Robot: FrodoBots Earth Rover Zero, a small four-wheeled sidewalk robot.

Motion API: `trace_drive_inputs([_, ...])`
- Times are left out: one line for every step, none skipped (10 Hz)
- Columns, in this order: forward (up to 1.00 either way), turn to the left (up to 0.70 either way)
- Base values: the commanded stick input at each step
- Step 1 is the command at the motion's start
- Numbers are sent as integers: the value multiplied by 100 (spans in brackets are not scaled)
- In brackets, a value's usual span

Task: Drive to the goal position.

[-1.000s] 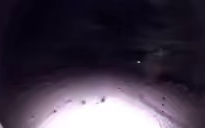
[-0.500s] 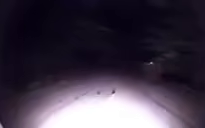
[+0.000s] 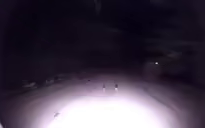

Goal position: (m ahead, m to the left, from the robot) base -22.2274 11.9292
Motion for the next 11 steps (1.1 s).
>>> trace_drive_inputs([-100,0])
trace_drive_inputs([-100,0])
trace_drive_inputs([-100,0])
trace_drive_inputs([-100,0])
trace_drive_inputs([-100,0])
trace_drive_inputs([-100,0])
trace_drive_inputs([-100,0])
trace_drive_inputs([-100,0])
trace_drive_inputs([-100,0])
trace_drive_inputs([-100,0])
trace_drive_inputs([-100,0])
